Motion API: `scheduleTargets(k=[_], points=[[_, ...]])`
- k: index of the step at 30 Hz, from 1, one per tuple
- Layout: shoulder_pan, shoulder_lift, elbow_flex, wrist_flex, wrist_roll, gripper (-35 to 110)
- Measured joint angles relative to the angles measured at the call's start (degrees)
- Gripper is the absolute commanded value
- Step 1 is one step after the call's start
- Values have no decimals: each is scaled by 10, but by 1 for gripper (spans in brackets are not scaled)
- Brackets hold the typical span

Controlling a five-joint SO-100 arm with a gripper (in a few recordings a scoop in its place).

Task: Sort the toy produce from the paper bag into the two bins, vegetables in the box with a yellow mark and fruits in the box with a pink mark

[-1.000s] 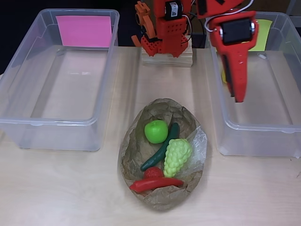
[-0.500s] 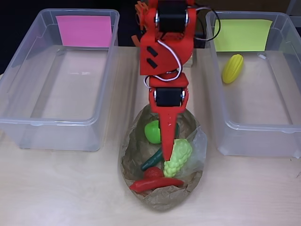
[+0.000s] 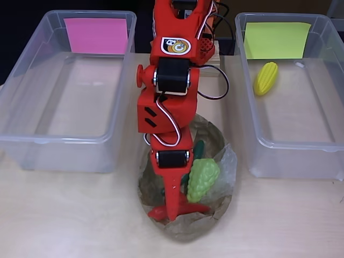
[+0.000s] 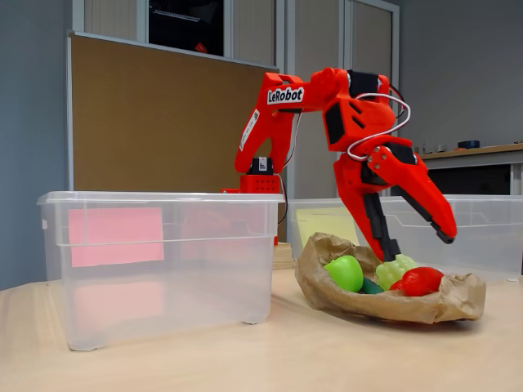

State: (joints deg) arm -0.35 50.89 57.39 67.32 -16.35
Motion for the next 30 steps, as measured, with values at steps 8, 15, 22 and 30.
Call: scheduleTargets(k=[8,15,22,30], points=[[2,-61,-65,31,1,28],[2,-92,-93,33,3,22],[2,-135,-151,40,13,12],[-4,-129,-166,67,52,8]])
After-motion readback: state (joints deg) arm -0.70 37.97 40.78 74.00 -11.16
